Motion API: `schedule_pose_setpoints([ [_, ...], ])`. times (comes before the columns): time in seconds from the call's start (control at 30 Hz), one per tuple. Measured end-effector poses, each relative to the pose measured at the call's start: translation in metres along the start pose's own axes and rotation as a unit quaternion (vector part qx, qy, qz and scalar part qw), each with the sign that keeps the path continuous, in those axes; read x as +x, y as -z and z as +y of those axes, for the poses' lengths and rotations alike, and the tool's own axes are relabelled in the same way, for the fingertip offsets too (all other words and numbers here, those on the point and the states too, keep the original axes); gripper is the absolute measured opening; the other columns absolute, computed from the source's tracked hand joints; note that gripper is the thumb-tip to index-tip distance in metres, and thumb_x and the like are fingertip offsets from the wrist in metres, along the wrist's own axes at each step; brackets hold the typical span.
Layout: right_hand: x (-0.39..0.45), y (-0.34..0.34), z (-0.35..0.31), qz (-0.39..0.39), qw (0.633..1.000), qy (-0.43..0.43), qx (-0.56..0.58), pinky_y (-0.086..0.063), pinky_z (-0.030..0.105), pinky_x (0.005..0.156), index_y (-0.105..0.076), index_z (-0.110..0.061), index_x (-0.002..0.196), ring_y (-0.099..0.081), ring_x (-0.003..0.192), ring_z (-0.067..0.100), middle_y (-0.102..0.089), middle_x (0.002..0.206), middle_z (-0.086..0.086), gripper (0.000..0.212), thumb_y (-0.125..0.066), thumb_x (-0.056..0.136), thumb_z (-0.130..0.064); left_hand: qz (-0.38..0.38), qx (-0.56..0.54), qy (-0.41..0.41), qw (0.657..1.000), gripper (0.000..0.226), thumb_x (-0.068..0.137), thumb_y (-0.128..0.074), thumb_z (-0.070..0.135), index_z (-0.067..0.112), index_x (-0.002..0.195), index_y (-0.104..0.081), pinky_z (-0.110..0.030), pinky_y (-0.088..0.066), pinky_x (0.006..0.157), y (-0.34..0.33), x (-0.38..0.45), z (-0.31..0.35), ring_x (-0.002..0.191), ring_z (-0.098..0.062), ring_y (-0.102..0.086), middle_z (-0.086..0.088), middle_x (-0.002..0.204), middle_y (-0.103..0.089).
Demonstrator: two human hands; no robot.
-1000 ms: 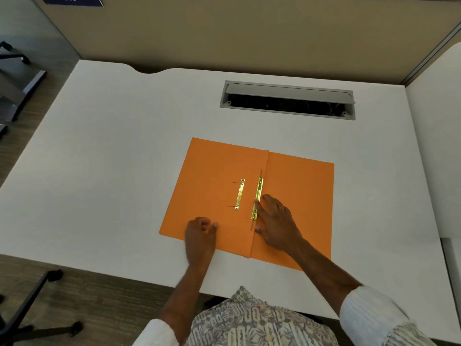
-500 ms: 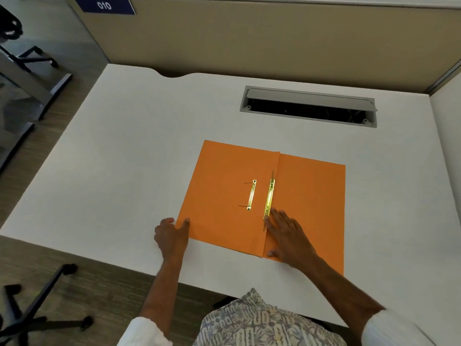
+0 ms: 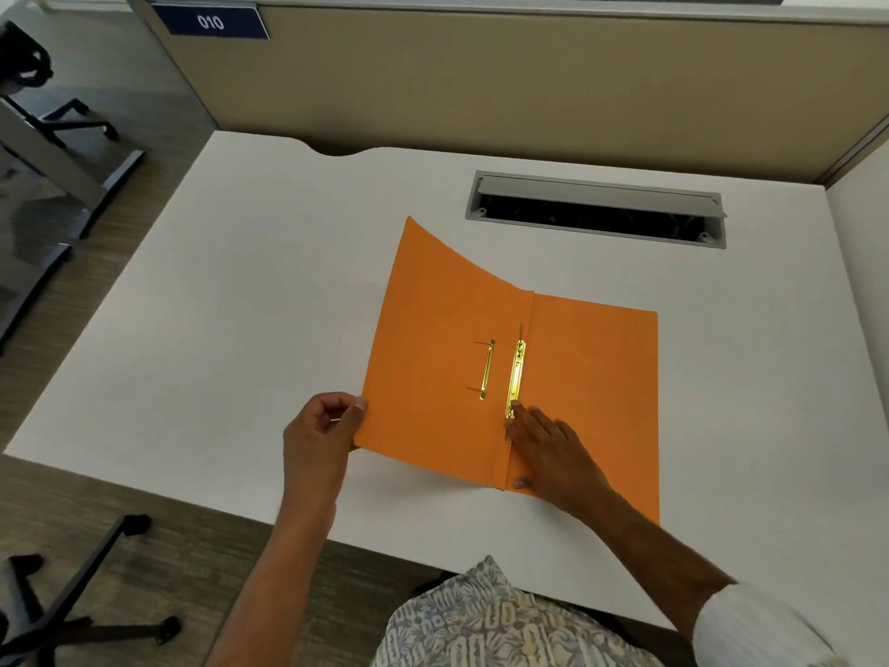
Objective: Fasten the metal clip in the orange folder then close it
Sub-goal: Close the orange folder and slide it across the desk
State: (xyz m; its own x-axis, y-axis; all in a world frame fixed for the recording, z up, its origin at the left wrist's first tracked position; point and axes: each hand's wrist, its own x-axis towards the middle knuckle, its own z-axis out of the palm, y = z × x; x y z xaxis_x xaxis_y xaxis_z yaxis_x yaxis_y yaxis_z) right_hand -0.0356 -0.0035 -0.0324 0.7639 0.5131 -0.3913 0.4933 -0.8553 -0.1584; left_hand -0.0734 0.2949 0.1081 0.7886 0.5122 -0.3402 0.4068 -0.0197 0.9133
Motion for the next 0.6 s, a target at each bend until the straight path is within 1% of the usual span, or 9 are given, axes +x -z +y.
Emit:
schedule_pose_setpoints([
  [0.07, -0.005, -0.004, -0.002, 0.003, 1.000, 0.004, 0.002, -0.026, 0.048, 0.116, -0.017, -0.019, 0.154, -0.013, 0.150, 0.030, -0.005, 0.165, 0.006, 0.086, -0.061, 0.087, -0.051, -0.018, -0.004, -0.020, 1.000, 0.006, 0.089, -0.072, 0.018, 0.023, 0.087, -0.072, -0.026, -0.057, 0.062, -0.009, -0.015, 0.014, 0.075, -0.008, -0.068, 0.006, 0.083, -0.074],
  [0.13, -0.012, -0.006, -0.005, 0.023, 1.000, 0.009, 0.010, -0.035, 0.050, 0.111, -0.030, -0.017, 0.150, -0.028, 0.146, 0.033, -0.021, 0.162, 0.008, 0.078, -0.066, 0.087, -0.044, -0.042, -0.008, -0.037, 0.998, 0.005, 0.088, -0.073, 0.016, 0.021, 0.087, -0.073, -0.030, -0.056, 0.065, -0.021, -0.030, 0.024, 0.073, -0.009, -0.066, 0.004, 0.082, -0.074],
  [0.2, -0.020, -0.008, -0.007, 0.056, 0.998, 0.007, 0.021, -0.047, 0.050, 0.101, -0.045, -0.015, 0.143, -0.045, 0.136, 0.034, -0.041, 0.154, 0.010, 0.074, -0.076, 0.080, -0.039, -0.068, 0.003, -0.066, 0.996, 0.006, 0.087, -0.075, 0.016, 0.022, 0.086, -0.073, -0.024, -0.054, 0.064, -0.034, -0.045, 0.032, 0.072, -0.007, -0.066, 0.004, 0.082, -0.074],
  [0.27, -0.025, -0.010, -0.010, 0.080, 0.996, 0.003, 0.024, -0.052, 0.049, 0.096, -0.054, -0.015, 0.136, -0.053, 0.130, 0.032, -0.050, 0.147, 0.009, 0.070, -0.081, 0.075, -0.038, -0.088, 0.024, -0.097, 0.991, 0.009, 0.086, -0.076, 0.017, 0.025, 0.086, -0.072, -0.021, -0.055, 0.065, -0.045, -0.057, 0.036, 0.074, -0.007, -0.067, 0.006, 0.082, -0.074],
  [0.4, -0.036, -0.015, -0.006, 0.106, 0.994, -0.013, 0.036, -0.052, 0.048, 0.095, -0.060, -0.016, 0.130, -0.056, 0.127, 0.032, -0.053, 0.144, 0.010, 0.064, -0.081, 0.074, -0.038, -0.110, 0.057, -0.150, 0.981, 0.014, 0.087, -0.075, 0.016, 0.029, 0.089, -0.072, -0.015, -0.056, 0.072, -0.069, -0.076, 0.041, 0.084, -0.009, -0.070, 0.012, 0.087, -0.075],
  [0.5, -0.048, -0.019, 0.003, 0.107, 0.992, -0.040, 0.051, -0.051, 0.049, 0.096, -0.062, -0.015, 0.128, -0.056, 0.126, 0.034, -0.054, 0.143, 0.012, 0.059, -0.080, 0.076, -0.037, -0.135, 0.076, -0.166, 0.974, 0.014, 0.087, -0.076, 0.018, 0.030, 0.089, -0.072, -0.010, -0.053, 0.068, -0.087, -0.087, 0.042, 0.085, -0.006, -0.070, 0.016, 0.087, -0.074],
  [0.57, -0.059, -0.022, 0.014, 0.117, 0.989, -0.061, 0.069, -0.050, 0.052, 0.097, -0.063, -0.014, 0.126, -0.055, 0.126, 0.036, -0.053, 0.143, 0.014, 0.050, -0.074, 0.082, -0.035, -0.155, 0.080, -0.168, 0.970, 0.013, 0.087, -0.076, 0.019, 0.031, 0.088, -0.072, -0.012, -0.053, 0.064, -0.099, -0.094, 0.042, 0.085, -0.006, -0.070, 0.015, 0.087, -0.074],
  [0.6, -0.065, -0.025, 0.018, 0.126, 0.987, -0.071, 0.074, -0.050, 0.052, 0.097, -0.063, -0.013, 0.125, -0.056, 0.125, 0.037, -0.053, 0.143, 0.015, 0.044, -0.065, 0.087, -0.036, -0.163, 0.080, -0.168, 0.969, 0.012, 0.087, -0.076, 0.019, 0.031, 0.087, -0.072, -0.013, -0.053, 0.062, -0.103, -0.097, 0.041, 0.084, -0.007, -0.070, 0.014, 0.087, -0.074],
])
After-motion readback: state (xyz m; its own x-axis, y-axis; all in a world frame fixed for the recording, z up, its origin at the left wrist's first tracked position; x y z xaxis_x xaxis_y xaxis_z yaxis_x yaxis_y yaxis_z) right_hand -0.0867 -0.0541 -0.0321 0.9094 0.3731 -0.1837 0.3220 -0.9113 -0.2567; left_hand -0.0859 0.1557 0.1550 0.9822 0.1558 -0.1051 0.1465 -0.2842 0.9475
